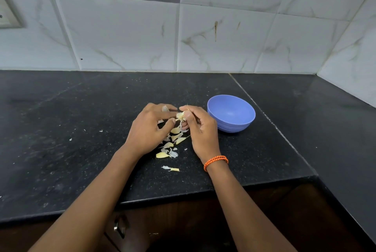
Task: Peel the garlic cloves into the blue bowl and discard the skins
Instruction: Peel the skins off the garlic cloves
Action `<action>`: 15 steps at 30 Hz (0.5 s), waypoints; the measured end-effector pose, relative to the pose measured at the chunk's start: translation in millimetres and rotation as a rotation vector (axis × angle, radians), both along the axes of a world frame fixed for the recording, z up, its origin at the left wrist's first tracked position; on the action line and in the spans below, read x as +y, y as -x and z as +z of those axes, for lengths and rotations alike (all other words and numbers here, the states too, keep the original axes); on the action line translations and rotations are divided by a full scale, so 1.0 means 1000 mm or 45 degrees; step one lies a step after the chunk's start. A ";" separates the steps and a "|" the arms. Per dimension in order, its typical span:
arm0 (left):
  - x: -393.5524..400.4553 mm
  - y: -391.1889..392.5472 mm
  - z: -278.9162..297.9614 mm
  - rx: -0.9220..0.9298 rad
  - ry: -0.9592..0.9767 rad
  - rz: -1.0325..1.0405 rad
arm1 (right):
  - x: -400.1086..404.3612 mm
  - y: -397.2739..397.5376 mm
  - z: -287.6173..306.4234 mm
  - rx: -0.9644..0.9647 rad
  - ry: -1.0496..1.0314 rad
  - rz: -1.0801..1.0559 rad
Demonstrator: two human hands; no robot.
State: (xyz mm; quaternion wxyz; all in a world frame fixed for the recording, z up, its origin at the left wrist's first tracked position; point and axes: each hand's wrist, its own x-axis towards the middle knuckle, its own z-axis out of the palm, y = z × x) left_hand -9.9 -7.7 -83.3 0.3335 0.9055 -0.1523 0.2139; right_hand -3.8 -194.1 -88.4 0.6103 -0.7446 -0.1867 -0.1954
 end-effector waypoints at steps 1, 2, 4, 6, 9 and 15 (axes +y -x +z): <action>0.001 -0.001 0.000 -0.001 0.020 -0.005 | 0.000 0.000 0.000 0.006 0.006 -0.009; 0.001 0.000 0.001 -0.002 0.044 -0.018 | 0.000 0.000 0.000 0.008 0.012 -0.015; 0.000 0.001 0.003 -0.004 0.097 -0.045 | 0.001 0.001 0.000 0.007 0.019 -0.025; -0.004 0.004 0.006 0.010 0.138 -0.048 | 0.002 0.002 0.000 0.010 0.019 -0.041; -0.008 0.007 0.010 0.033 0.209 -0.091 | 0.001 0.001 0.000 0.028 -0.012 -0.057; -0.007 0.002 0.010 0.017 0.150 -0.064 | 0.001 0.001 0.001 0.057 -0.029 -0.053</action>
